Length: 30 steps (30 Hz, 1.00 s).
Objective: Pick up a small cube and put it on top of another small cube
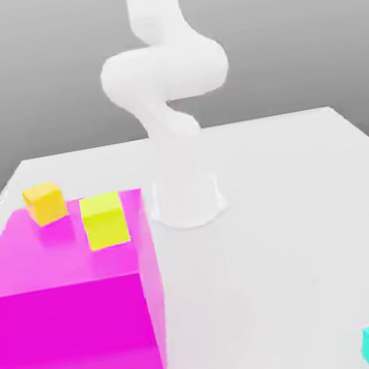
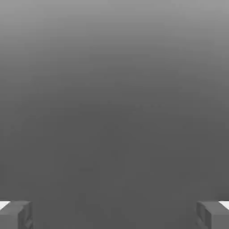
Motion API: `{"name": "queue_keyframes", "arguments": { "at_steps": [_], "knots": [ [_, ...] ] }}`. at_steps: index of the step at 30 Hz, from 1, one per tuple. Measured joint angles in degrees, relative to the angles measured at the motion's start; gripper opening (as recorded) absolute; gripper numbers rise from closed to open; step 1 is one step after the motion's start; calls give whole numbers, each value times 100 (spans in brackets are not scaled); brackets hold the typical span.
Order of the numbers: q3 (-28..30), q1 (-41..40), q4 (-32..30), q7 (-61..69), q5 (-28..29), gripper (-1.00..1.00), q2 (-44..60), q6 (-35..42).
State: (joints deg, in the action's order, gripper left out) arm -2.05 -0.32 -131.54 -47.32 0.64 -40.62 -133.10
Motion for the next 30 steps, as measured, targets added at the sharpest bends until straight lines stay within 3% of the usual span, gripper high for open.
{"name": "queue_keyframes", "arguments": {
  "at_steps": [17,30],
  "knots": [
    [-1226,110,163,-1302,845,0,3565,-909],
    [-1426,862,287,-2094,1223,0,6216,-1658]
  ]
}}
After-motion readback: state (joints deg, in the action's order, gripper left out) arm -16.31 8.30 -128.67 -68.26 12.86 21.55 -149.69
